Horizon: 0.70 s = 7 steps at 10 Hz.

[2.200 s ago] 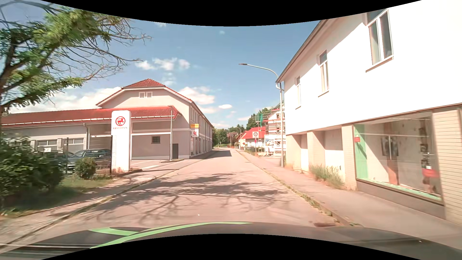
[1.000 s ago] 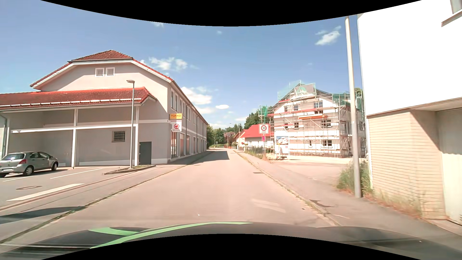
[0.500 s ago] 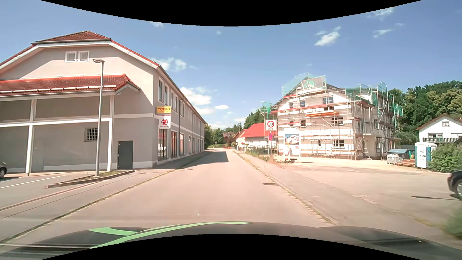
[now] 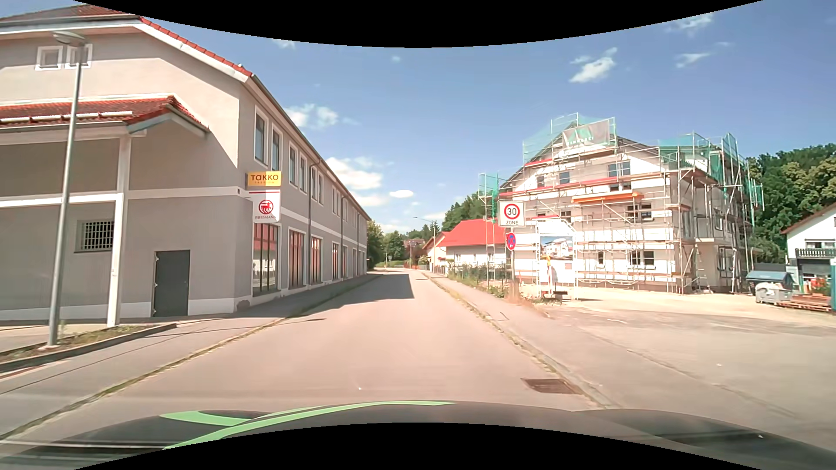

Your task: Follow the waypoints while adhering to traffic rules and regulations

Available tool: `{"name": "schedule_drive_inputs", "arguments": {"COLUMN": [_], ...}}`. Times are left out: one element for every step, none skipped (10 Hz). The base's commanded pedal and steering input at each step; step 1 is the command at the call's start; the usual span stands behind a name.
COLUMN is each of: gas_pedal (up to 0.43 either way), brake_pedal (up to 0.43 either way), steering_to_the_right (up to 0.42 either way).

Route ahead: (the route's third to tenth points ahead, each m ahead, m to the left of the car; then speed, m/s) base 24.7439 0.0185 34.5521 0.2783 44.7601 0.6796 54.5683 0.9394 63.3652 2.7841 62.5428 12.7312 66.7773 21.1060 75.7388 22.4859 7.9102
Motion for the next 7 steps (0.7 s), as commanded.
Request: {"name": "schedule_drive_inputs", "arguments": {"gas_pedal": [0.087,0.087,0.087,0.087,0.079,0.079,0.079], "brake_pedal": [0.0,0.0,0.0,0.0,0.0,0.0,0.0], "steering_to_the_right": [-0.002,-0.002,-0.002,-0.001,-0.002,-0.002,-0.002]}}
